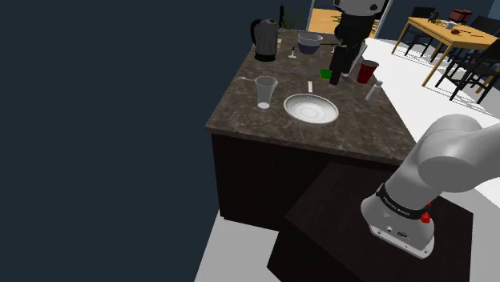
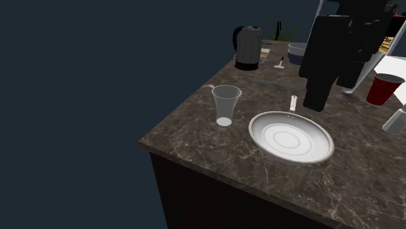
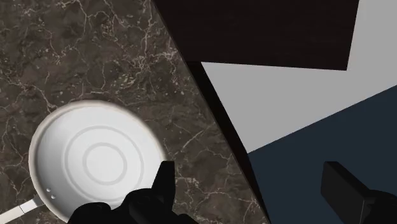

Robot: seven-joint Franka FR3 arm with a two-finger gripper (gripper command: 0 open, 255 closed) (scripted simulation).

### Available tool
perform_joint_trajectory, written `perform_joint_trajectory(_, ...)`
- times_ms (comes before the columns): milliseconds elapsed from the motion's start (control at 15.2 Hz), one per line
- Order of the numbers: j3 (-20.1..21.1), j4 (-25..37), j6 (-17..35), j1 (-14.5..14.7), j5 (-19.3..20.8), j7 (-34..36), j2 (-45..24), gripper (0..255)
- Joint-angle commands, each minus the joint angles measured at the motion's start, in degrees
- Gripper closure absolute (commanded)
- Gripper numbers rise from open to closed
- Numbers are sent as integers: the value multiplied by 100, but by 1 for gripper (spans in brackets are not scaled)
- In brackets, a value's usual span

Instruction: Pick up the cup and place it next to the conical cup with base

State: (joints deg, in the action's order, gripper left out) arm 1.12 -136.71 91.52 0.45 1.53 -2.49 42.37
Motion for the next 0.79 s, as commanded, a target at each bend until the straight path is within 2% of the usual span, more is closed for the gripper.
perform_joint_trajectory(0,0,0,0,0,0,0,0,0)
perform_joint_trajectory(726,122,662,1698,-158,514,139,-2213,0)
